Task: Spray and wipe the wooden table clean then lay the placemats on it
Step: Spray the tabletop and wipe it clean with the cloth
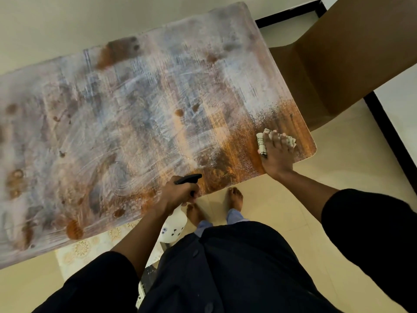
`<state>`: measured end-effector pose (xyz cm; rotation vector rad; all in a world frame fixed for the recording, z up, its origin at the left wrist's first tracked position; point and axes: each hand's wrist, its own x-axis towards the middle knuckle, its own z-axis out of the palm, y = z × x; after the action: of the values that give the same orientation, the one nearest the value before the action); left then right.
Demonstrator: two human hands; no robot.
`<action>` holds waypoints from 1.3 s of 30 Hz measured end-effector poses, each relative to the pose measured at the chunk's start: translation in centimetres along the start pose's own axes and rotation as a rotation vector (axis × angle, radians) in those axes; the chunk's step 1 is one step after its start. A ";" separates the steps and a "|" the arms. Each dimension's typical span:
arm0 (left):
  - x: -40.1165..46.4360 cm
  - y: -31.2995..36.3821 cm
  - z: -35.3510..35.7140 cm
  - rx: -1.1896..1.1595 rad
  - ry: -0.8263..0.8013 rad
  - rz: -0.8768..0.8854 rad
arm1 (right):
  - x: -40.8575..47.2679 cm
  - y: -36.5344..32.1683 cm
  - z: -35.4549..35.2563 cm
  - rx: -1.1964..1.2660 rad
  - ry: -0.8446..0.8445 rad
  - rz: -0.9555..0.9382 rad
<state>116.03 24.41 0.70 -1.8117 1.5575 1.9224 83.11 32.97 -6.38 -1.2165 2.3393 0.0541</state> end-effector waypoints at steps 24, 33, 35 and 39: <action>0.7 2.5 5.0 -0.056 0.046 0.037 | -1.3 2.8 3.5 -0.119 0.144 -0.136; 2.5 5.5 9.3 -0.003 0.001 0.022 | -0.3 6.6 2.2 -0.036 0.172 0.081; 2.9 5.7 9.7 0.012 0.002 0.037 | -1.1 4.6 2.9 -0.036 0.151 0.040; 2.9 6.1 10.5 0.020 0.026 0.069 | -3.5 0.7 4.5 -0.079 0.125 -0.266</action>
<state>103.87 26.97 -0.18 -1.8057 1.6630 1.9124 86.06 37.22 -8.94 -1.6022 2.2756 -0.0206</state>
